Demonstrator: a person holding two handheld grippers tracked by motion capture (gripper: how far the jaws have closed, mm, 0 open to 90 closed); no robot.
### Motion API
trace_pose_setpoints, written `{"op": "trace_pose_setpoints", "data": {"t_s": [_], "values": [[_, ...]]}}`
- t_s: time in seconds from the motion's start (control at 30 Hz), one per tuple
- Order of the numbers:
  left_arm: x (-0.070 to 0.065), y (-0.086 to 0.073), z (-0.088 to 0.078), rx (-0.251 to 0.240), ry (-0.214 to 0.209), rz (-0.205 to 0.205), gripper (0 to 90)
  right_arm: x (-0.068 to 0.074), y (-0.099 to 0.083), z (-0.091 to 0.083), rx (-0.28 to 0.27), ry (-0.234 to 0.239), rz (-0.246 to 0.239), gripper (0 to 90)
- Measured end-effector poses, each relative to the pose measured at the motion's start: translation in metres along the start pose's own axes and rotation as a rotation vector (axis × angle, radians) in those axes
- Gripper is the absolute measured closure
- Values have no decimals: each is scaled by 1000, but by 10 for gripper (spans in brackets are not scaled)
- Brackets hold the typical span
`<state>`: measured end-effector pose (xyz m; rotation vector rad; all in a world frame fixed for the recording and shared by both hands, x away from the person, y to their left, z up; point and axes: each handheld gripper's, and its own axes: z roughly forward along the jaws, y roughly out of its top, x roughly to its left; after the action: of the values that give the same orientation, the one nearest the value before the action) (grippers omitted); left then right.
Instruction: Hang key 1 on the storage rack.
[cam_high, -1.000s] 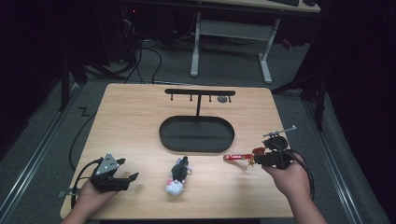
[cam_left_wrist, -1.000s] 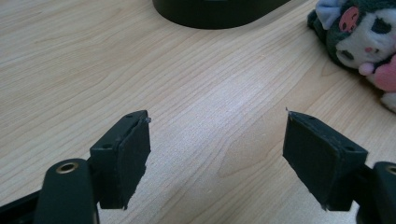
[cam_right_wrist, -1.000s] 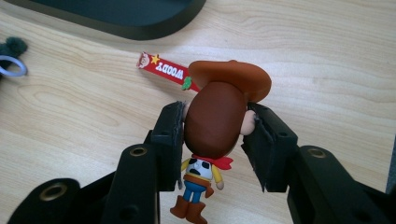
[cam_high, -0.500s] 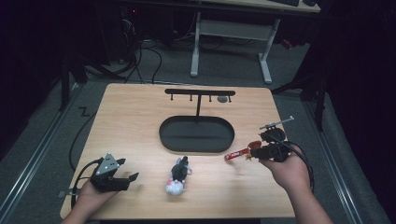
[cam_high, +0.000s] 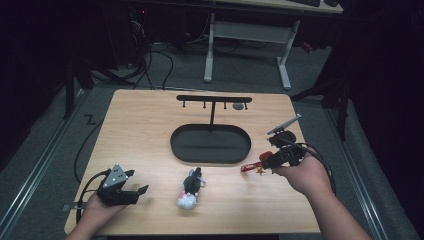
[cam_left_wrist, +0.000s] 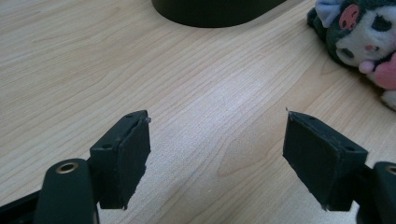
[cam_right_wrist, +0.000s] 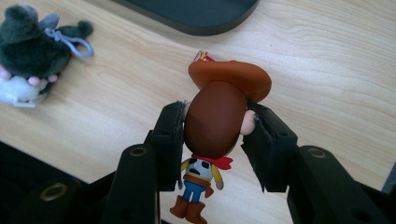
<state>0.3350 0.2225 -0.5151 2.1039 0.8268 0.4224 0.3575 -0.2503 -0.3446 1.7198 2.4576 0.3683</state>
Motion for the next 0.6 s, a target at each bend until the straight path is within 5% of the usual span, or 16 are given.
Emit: {"op": "trace_pose_setpoints", "data": {"t_s": [0.27, 0.6], "values": [[0, 0, 0, -3, 0, 1, 235, 6, 13, -15, 57, 46, -14, 585], [0, 0, 0, 2, 0, 4, 235, 9, 28, -30, 58, 34, -22, 585]]}}
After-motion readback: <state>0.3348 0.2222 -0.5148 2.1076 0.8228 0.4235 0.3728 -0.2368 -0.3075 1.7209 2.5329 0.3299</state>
